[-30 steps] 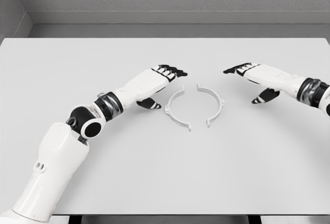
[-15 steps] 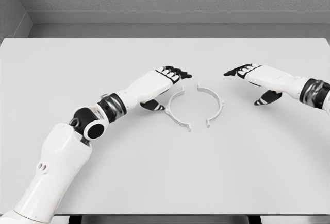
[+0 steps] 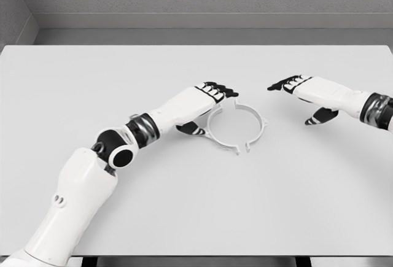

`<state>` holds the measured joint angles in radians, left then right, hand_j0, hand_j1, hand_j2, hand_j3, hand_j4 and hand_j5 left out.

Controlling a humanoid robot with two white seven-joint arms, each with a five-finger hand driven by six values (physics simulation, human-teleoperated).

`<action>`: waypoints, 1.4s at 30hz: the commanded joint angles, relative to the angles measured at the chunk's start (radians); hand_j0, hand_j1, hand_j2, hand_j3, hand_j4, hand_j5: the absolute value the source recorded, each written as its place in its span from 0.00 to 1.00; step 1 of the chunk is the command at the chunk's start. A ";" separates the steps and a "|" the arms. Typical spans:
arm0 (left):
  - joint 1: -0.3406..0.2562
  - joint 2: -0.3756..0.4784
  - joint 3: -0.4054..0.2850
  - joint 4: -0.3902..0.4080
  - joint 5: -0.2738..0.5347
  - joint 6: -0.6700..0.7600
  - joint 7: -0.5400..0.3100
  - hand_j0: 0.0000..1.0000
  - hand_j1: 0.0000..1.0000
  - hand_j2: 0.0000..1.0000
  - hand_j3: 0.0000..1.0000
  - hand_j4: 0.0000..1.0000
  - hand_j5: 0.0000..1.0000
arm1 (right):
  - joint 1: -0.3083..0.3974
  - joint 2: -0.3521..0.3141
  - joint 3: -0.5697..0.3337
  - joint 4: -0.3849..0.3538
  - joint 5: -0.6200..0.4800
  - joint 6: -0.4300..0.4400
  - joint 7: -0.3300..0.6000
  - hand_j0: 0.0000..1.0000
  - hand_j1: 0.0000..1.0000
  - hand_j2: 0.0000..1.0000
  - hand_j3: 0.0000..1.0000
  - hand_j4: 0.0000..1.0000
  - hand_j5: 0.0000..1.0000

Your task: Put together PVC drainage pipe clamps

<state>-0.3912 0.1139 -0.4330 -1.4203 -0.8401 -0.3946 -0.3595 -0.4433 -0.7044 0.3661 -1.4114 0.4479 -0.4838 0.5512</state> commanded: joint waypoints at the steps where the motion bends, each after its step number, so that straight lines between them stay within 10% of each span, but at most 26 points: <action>1: 0.000 -0.005 -0.003 0.000 0.004 0.003 0.001 1.00 1.00 1.00 1.00 1.00 1.00 | 0.000 -0.003 0.000 -0.001 -0.006 0.001 0.000 1.00 1.00 1.00 1.00 1.00 1.00; 42: -0.002 0.007 -0.004 0.021 0.015 0.006 0.001 1.00 1.00 1.00 1.00 1.00 1.00 | -0.006 -0.007 -0.004 0.005 -0.002 0.005 -0.005 1.00 1.00 1.00 1.00 1.00 1.00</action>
<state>-0.3927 0.1252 -0.4349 -1.4013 -0.8275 -0.3892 -0.3596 -0.4495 -0.7103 0.3625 -1.4043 0.4515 -0.4811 0.5462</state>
